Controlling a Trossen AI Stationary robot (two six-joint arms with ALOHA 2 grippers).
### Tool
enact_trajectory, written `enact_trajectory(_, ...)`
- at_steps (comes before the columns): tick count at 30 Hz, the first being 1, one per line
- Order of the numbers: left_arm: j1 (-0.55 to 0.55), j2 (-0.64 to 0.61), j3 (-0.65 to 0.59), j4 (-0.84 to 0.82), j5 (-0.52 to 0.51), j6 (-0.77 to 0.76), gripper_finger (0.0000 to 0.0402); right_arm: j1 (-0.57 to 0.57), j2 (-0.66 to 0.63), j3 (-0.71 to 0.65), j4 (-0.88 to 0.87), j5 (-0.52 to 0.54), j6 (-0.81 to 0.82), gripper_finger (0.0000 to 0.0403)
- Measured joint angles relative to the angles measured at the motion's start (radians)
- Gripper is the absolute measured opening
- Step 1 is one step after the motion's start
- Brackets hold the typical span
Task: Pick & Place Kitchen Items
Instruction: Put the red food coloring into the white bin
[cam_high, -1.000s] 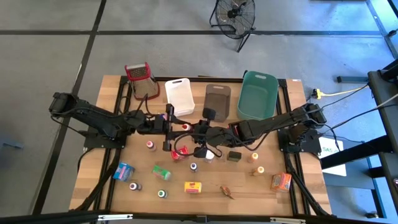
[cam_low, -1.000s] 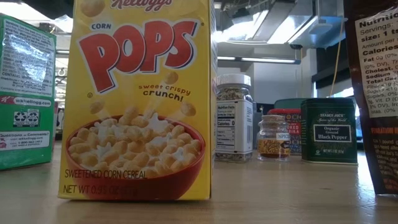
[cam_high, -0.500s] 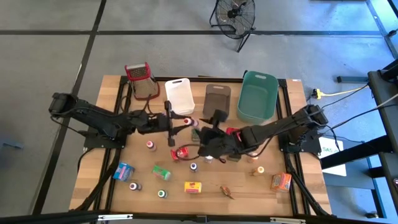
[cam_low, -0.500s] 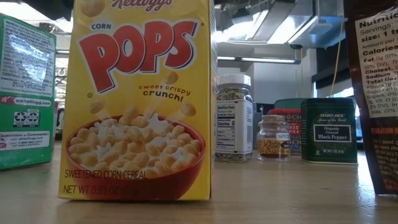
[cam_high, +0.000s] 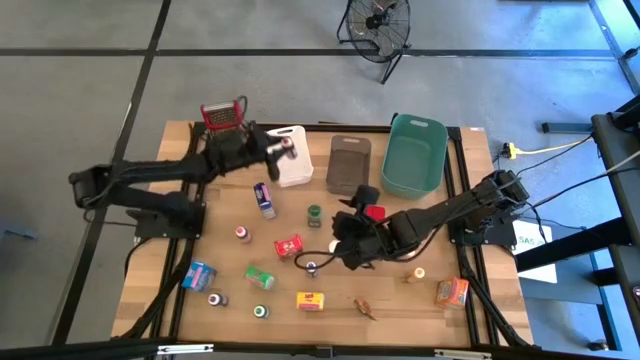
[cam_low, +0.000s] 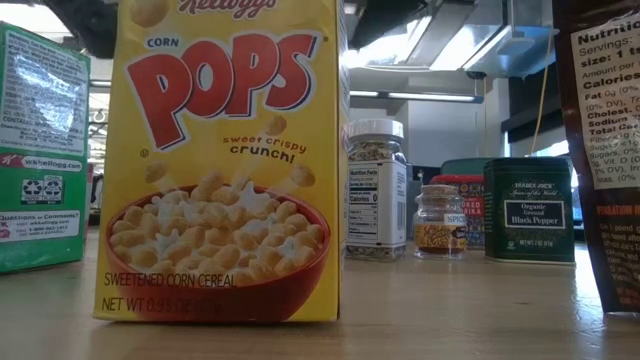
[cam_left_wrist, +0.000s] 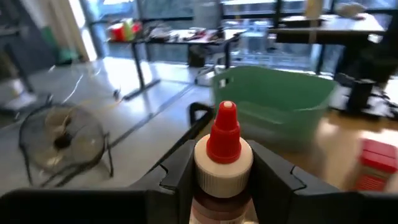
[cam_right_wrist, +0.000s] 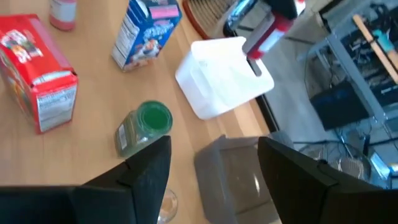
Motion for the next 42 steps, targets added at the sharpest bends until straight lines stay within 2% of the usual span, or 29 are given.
enact_trajectory(6, 0.150, 0.004, -0.037, 0.013, 0.059, 0.003, 0.0115, -0.001, 0.000, -0.001, -0.023, 0.010, 0.032, 0.0242)
enact_trajectory(13, 0.223, 0.047, -0.161, 0.253, 0.073, 0.014, 0.0115, -0.008, 0.000, -0.048, -0.004, 0.089, 0.054, 0.0242)
enact_trajectory(15, 0.238, 0.059, -0.177, 0.274, 0.086, -0.003, 0.0115, -0.011, 0.000, -0.060, -0.002, 0.089, 0.058, 0.0242)
enact_trajectory(20, 0.250, 0.103, -0.177, 0.286, 0.105, -0.010, 0.0115, -0.019, 0.000, -0.082, 0.030, 0.088, 0.044, 0.0242)
enact_trajectory(24, 0.251, 0.164, -0.177, 0.299, 0.036, 0.000, 0.0115, -0.027, 0.000, -0.105, 0.058, 0.080, 0.030, 0.0242)
enact_trajectory(32, 0.268, 0.290, -0.177, 0.462, 0.043, -0.062, 0.0115, -0.026, 0.000, -0.117, 0.072, 0.080, 0.028, 0.0242)
enact_trajectory(42, 0.243, 0.299, -0.177, 0.472, 0.032, -0.090, 0.0115, -0.027, 0.000, -0.117, 0.071, 0.079, 0.024, 0.0242)
